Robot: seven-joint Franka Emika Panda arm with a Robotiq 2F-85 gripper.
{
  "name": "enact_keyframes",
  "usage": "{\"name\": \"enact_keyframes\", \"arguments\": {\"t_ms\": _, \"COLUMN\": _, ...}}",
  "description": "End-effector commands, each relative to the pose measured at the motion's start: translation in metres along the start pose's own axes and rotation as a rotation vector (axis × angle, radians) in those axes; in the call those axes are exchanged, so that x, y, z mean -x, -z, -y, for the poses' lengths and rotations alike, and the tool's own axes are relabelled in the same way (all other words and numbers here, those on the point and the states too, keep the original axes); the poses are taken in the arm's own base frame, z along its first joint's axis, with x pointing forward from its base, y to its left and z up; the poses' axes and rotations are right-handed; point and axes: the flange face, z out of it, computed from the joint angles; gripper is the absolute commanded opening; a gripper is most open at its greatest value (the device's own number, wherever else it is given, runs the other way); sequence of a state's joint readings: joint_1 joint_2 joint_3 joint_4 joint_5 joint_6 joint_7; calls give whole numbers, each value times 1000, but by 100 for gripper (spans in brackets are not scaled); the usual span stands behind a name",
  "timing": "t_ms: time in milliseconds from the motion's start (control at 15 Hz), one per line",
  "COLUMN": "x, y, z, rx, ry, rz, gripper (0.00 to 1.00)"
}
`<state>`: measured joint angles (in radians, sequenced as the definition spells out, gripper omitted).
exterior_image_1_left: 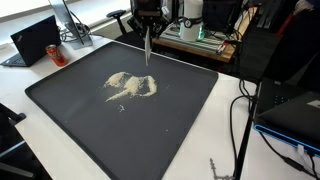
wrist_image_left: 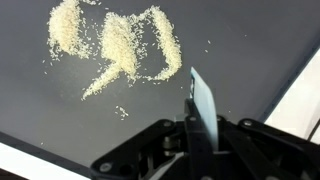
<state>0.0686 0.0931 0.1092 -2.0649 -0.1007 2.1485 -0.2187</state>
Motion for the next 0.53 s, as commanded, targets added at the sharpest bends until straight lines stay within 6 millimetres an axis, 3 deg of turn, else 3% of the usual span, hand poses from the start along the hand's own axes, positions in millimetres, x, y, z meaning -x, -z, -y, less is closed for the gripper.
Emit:
{"name": "enact_keyframes", "arguments": {"t_ms": 0, "x": 21, "y": 15, "z": -30, "rx": -89, "ry": -31, "rz": -55, "gripper": 1}}
{"name": "enact_keyframes", "arguments": {"t_ms": 467, "x": 51, "y": 28, "z": -89, "rx": -187, "ry": -140, "rz": -138, "gripper": 1}}
